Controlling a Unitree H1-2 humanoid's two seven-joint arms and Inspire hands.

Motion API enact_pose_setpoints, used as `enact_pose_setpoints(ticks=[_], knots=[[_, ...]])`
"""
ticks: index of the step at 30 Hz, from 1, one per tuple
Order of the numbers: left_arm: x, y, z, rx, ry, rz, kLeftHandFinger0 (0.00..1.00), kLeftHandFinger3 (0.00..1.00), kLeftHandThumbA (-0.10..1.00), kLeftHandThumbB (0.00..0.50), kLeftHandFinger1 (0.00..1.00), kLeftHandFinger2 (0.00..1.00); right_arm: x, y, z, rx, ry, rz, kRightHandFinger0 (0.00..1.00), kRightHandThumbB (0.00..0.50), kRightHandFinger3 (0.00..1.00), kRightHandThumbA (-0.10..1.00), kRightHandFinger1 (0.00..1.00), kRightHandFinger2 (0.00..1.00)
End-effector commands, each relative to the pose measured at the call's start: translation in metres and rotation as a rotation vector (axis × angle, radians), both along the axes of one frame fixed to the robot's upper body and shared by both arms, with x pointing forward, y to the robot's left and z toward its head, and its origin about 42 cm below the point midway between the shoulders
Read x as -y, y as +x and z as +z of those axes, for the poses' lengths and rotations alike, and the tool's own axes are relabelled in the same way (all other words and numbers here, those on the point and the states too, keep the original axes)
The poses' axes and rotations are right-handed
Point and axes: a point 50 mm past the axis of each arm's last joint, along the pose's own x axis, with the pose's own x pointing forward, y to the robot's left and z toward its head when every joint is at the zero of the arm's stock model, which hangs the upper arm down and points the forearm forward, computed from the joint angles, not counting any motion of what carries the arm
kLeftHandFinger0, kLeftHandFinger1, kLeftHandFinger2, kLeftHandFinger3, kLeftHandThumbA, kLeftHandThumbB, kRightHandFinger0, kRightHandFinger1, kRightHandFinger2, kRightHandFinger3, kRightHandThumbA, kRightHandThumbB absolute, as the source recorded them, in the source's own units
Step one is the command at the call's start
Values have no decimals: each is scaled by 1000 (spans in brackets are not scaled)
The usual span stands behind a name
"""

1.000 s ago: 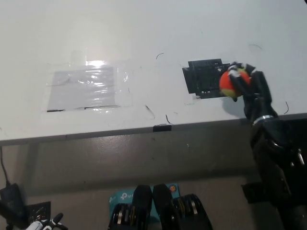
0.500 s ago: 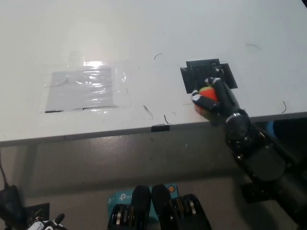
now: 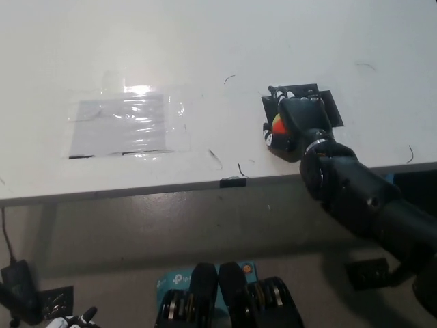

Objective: The robot uses right hand to squeeze a small tennis ball placed on the black area of the table

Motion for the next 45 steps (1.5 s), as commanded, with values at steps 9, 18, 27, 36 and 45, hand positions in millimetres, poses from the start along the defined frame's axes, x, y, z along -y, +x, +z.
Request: enact_pose_setpoints(ticks=[9, 18, 27, 36, 45], knots=[[-13, 12, 20, 33, 61, -51, 215, 575, 1000, 500, 208, 407, 6, 20, 52, 199, -221, -18, 1000, 463, 1000, 687, 1000, 1000], [-14, 12, 21, 26, 55, -35, 211, 526, 1000, 500, 187, 373, 6, 8, 51, 166, -73, 18, 1000, 437, 1000, 638, 1000, 1000], [-13, 9, 18, 20, 51, -20, 215, 553, 1000, 500, 199, 390, 5, -3, 58, 133, 1, 52, 1000, 405, 1000, 603, 1000, 1000], [-15, 4, 18, 27, 49, -17, 203, 521, 1000, 495, 200, 386, 35, -55, 93, 226, 245, 111, 1000, 261, 1000, 370, 1000, 1000], [-17, 2, 14, 20, 43, -2, 201, 545, 1000, 500, 184, 385, 90, -148, 80, 357, 634, 69, 679, 153, 987, 231, 976, 1000]])
